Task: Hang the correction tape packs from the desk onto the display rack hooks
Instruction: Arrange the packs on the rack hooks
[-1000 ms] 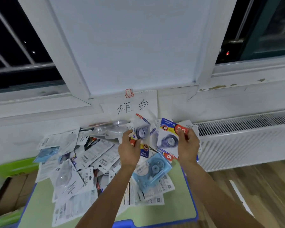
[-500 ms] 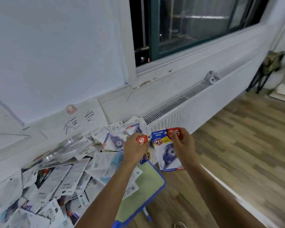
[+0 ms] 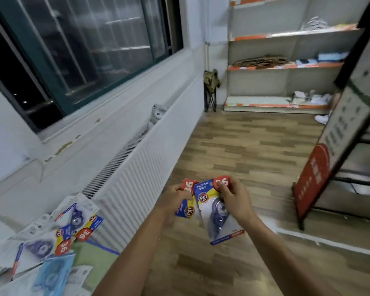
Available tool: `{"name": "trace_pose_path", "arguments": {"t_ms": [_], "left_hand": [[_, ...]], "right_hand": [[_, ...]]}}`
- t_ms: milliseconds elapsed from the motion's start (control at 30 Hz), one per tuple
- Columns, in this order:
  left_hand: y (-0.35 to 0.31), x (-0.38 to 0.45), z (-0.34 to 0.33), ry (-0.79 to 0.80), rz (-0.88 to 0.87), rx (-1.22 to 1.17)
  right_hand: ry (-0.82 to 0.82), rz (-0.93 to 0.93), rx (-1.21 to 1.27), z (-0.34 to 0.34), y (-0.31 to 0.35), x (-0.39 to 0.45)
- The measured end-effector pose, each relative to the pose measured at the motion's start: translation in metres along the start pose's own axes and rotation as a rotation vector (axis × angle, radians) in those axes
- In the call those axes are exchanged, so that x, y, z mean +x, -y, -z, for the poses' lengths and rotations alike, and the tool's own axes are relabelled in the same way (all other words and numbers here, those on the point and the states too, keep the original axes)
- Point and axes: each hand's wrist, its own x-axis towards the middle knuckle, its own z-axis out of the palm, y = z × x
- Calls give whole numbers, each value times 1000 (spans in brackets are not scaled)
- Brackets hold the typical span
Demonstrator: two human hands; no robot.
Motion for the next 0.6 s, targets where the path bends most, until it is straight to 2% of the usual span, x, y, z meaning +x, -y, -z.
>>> {"name": "trace_pose_path", "arguments": {"t_ms": [133,267,467,600], "left_hand": [[-13,15,-106,171,77,-61],[-22,26,-213,321,53,-131],[-35,34,-355,379,10,-183],[-47,42,-434,458,-13,-196]], "right_hand": [[-162,-38,-67,108,-27,4],[-391,-46,-101,213,-46,7],[-720,-85,-80,333,-68,7],[-865,-74,-111,396,-77,14]]}}
